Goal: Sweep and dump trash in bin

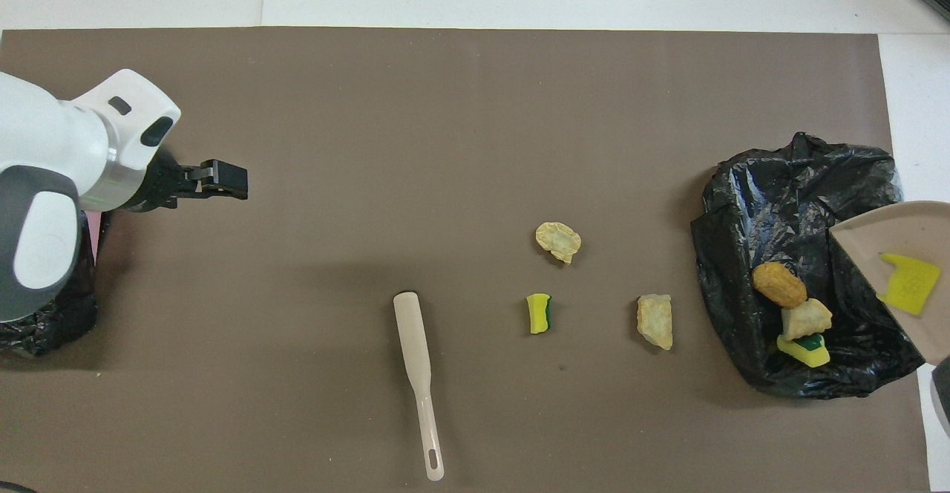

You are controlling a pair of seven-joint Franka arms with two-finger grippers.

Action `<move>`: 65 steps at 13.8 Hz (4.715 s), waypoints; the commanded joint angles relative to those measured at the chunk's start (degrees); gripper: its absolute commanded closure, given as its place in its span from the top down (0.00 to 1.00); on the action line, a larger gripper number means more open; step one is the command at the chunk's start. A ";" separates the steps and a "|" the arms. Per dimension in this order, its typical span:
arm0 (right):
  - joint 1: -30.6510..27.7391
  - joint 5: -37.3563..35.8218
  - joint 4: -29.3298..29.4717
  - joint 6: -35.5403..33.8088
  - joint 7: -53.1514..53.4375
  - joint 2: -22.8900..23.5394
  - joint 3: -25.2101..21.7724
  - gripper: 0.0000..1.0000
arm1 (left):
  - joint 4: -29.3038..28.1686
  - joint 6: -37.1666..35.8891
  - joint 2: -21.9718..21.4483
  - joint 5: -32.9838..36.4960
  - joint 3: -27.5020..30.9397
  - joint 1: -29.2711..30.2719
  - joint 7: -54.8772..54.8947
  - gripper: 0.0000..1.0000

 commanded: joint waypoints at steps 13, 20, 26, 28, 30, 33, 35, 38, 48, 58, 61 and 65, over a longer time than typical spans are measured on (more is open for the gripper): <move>8.96 -11.06 3.26 -19.04 15.91 -3.44 1.23 0.00 | 5.93 -17.98 -5.41 4.56 -0.62 6.30 9.59 1.00; 9.40 3.33 20.20 -22.98 23.02 8.50 4.30 0.00 | 6.63 -16.75 -5.33 4.47 -0.62 5.60 9.49 1.00; 14.04 14.05 35.40 -35.11 46.72 21.15 11.33 0.00 | 9.43 -19.90 -4.89 5.26 -1.15 5.51 10.72 1.00; 17.82 17.58 41.91 -38.72 56.64 26.95 11.33 0.00 | 11.72 -22.19 -4.36 7.28 -1.23 5.68 13.60 1.00; 22.12 19.07 46.40 -39.78 67.18 32.31 11.33 0.00 | 11.90 -21.33 -3.92 7.37 -1.23 5.51 14.15 1.00; 24.94 27.95 51.41 -38.73 84.59 38.91 11.33 0.00 | 11.11 -19.65 -4.18 6.76 -1.23 5.51 14.33 1.00; 29.24 28.05 56.68 -39.08 93.74 43.48 11.16 0.00 | 10.94 -19.04 -4.27 6.76 -1.23 5.51 14.33 1.00; 32.85 31.81 61.00 -38.03 109.45 47.79 11.33 0.00 | 10.15 -19.21 -4.62 6.76 -1.23 5.42 14.33 1.00; 45.69 40.78 68.13 -25.55 143.44 60.20 11.33 0.00 | 8.30 -19.39 -5.68 6.76 -1.23 5.42 14.33 1.00; 49.48 43.78 67.61 -19.58 146.34 63.27 10.02 0.00 | 7.68 -19.39 -6.03 6.76 -1.23 5.42 14.33 1.00; 49.13 44.22 65.85 -19.65 146.34 63.19 10.10 0.22 | 7.77 -19.13 -5.60 6.76 -1.23 4.72 14.24 1.00; 48.17 45.70 65.85 -21.15 146.34 61.35 10.37 0.43 | 7.77 -18.08 -4.89 6.67 -1.23 3.67 14.07 1.00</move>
